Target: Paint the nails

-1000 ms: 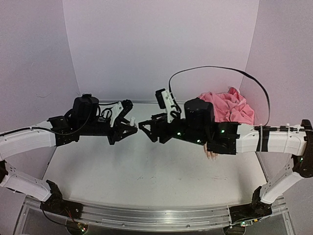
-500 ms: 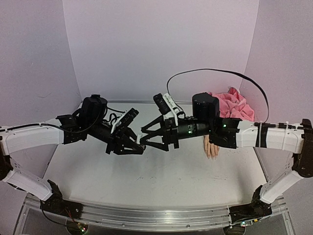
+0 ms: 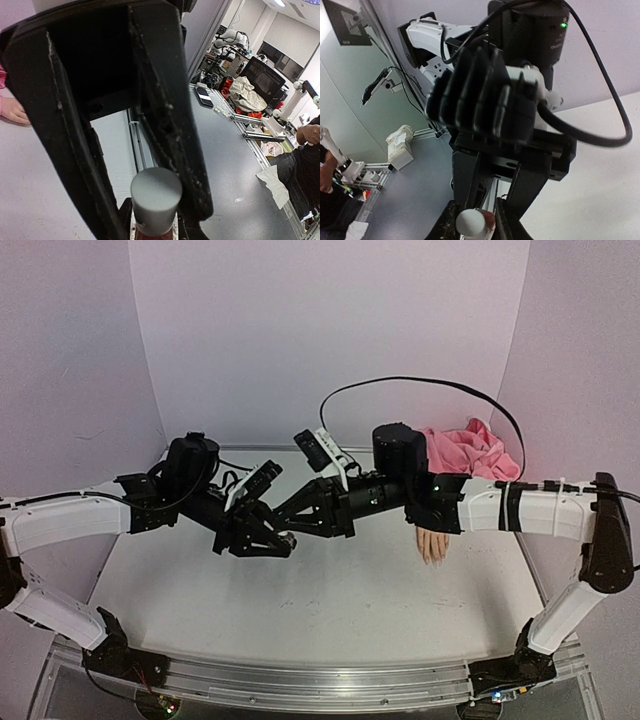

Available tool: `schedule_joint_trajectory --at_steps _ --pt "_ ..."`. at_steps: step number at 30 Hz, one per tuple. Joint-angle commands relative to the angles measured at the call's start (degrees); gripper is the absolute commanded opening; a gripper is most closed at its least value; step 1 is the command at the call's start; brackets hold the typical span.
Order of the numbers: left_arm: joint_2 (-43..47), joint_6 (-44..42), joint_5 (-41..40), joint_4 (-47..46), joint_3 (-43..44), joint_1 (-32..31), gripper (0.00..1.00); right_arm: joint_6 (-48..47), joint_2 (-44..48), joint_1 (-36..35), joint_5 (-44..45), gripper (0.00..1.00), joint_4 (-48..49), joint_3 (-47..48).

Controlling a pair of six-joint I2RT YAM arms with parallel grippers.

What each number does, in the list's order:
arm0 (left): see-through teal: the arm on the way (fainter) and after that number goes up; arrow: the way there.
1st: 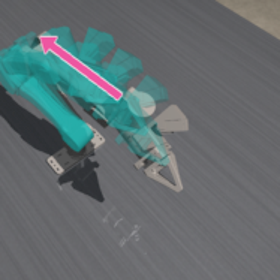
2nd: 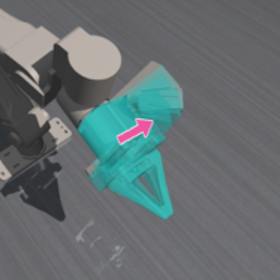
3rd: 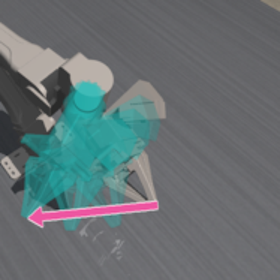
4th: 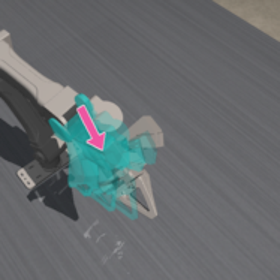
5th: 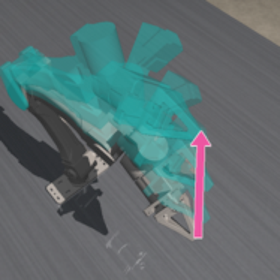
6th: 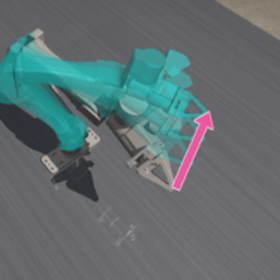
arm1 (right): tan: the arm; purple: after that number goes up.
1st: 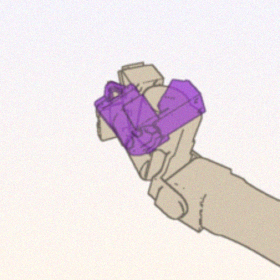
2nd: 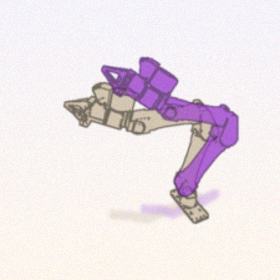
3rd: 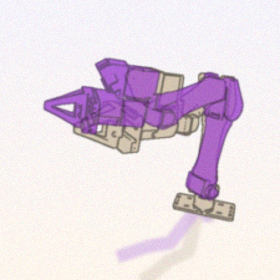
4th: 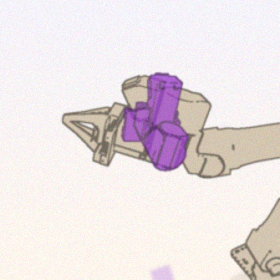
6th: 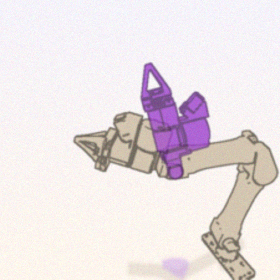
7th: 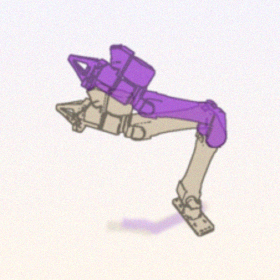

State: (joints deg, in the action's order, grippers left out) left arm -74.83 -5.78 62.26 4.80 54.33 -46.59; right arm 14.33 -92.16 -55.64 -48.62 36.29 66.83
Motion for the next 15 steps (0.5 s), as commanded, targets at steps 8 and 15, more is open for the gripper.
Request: schedule_joint_trajectory --at_steps 8,15 --pt "1.7 -1.7 -2.4 -3.2 2.4 -1.1 0.0 1.5 0.4 -0.7 -3.9 0.0 6.1 1.7" --pt "5.1 -4.8 -34.7 -3.1 0.3 -1.0 0.0 -1.0 4.3 -2.3 22.9 0.0 -0.2 -1.9"
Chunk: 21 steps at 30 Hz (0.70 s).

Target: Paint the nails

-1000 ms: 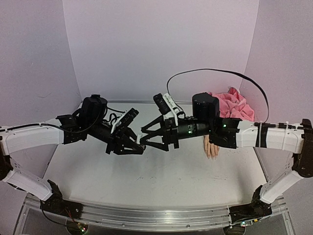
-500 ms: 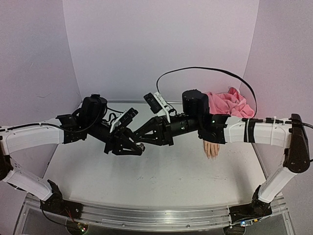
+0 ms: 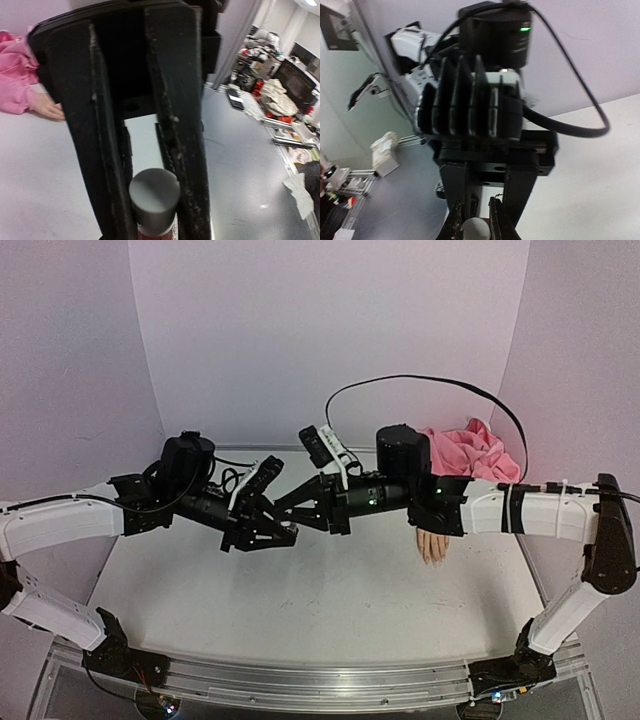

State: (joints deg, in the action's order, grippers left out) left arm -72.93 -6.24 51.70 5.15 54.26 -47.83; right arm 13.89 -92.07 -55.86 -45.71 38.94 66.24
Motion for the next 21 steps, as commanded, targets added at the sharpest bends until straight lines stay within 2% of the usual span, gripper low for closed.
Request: schedule_joint_trajectory --at_steps 1,4,6,8,13,14,19,21 --pt "3.4 -4.3 -30.3 -3.5 0.1 0.2 0.0 -1.1 4.9 -3.1 28.1 0.0 -4.7 -1.4" --pt "4.6 -5.8 -45.5 -3.5 -0.8 0.3 0.0 -2.1 4.6 -9.5 62.5 0.0 -10.3 0.7" --pt "5.2 -6.3 -50.8 -3.5 -1.2 0.3 0.0 -2.9 0.6 -14.3 79.6 0.0 -14.9 5.0" --pt "5.7 -6.7 -53.5 -3.5 -1.6 0.3 0.0 -2.0 -1.8 -16.3 84.5 0.0 -16.7 7.7" --pt "5.3 -6.8 -50.4 -3.5 -1.3 0.3 0.01 -1.3 -2.6 -16.4 77.2 0.0 -12.0 7.7" --pt "5.2 -6.8 -49.1 -3.5 -1.2 0.3 0.08 -1.2 -2.4 -16.3 76.7 0.0 -11.3 7.5" --pt "5.6 -6.0 -42.1 -3.5 -1.2 0.3 0.89 2.2 0.7 -10.9 71.7 0.0 -9.6 4.8" --pt "6.2 -5.9 -38.6 -3.5 -1.3 0.3 0.98 3.3 2.4 -7.9 68.9 0.0 -8.5 2.6"
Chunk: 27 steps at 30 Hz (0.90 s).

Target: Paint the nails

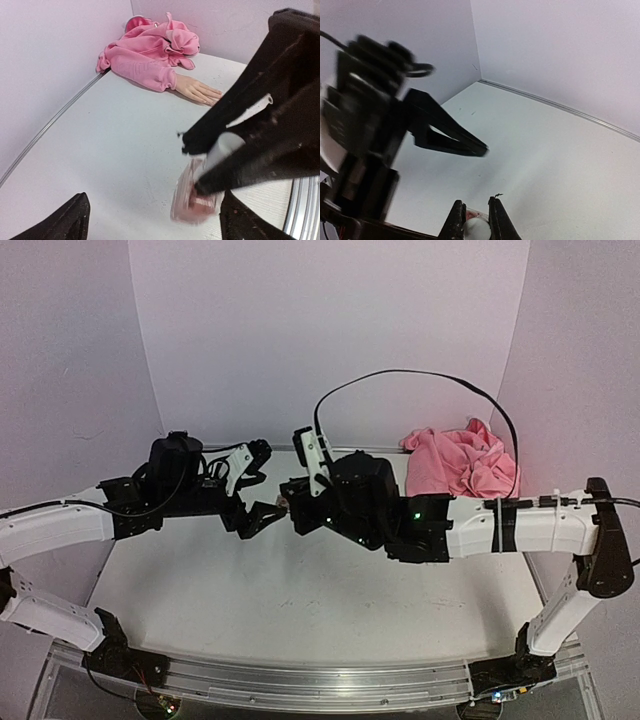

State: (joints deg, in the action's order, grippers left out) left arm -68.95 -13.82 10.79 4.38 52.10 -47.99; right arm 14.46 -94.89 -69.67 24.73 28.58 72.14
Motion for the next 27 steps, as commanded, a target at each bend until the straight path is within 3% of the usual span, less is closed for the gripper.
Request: schedule_joint_trajectory --at_steps 1,7,19,23,27 --pt "2.6 1.5 3.9 -2.7 0.8 0.4 0.99 3.3 5.9 7.6 -3.1 0.0 2.3 -4.6" --pt "4.7 0.8 6.0 -2.8 0.5 0.4 0.99 -0.5 5.4 12.4 -6.9 0.0 6.1 -12.4" --pt "7.1 1.0 -14.1 -3.9 -1.0 0.5 0.99 -3.3 -8.6 12.4 -7.8 0.0 17.9 -19.2" --pt "7.4 0.9 -15.8 -4.1 -1.2 0.6 0.99 -2.6 -11.8 12.4 -7.4 0.04 18.5 -18.9" --pt "7.7 1.0 -15.8 -4.1 -1.4 0.6 0.99 -2.0 -12.6 12.4 -7.1 0.14 20.4 -20.5"
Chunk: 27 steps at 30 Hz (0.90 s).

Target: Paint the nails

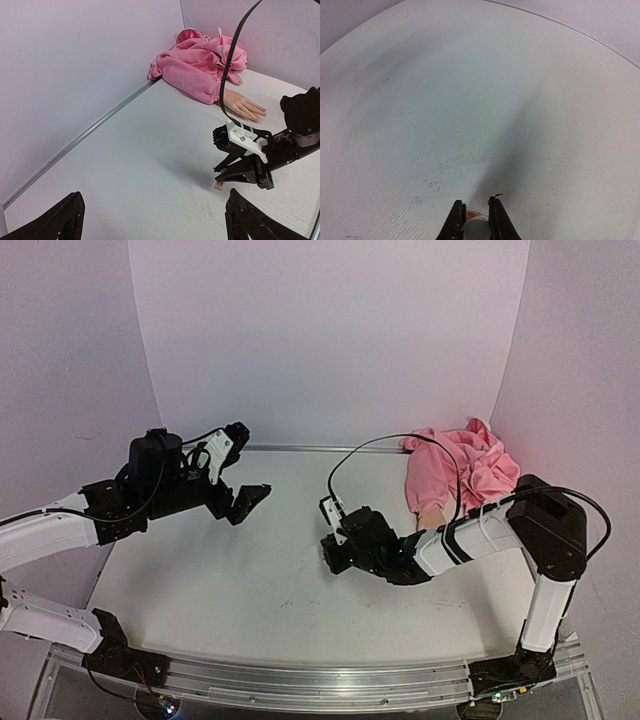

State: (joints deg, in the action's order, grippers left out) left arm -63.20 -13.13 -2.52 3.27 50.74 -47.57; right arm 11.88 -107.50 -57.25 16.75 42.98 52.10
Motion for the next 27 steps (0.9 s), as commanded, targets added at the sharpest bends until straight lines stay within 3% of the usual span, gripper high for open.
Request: schedule_joint_trajectory --at_steps 1,12,16,22,27 --pt "1.8 0.3 -2.5 -3.0 0.0 0.2 1.0 0.7 -0.3 0.0 0.7 0.16 6.1 -0.6" --pt "1.7 0.5 -3.6 -3.0 -0.3 0.3 1.0 1.8 -2.2 0.0 1.1 0.21 7.0 -1.4" --pt "1.5 0.5 -3.7 -3.0 -0.4 0.3 0.99 3.5 0.6 0.0 0.6 0.3 6.5 -1.8" --pt "1.0 0.4 -4.3 -3.0 -0.3 0.5 0.99 7.9 0.1 0.6 -1.1 0.48 -15.5 8.3" --pt "1.5 0.4 -3.6 -3.0 -0.1 0.6 0.99 14.9 6.3 0.6 -6.3 0.61 -24.1 3.0"
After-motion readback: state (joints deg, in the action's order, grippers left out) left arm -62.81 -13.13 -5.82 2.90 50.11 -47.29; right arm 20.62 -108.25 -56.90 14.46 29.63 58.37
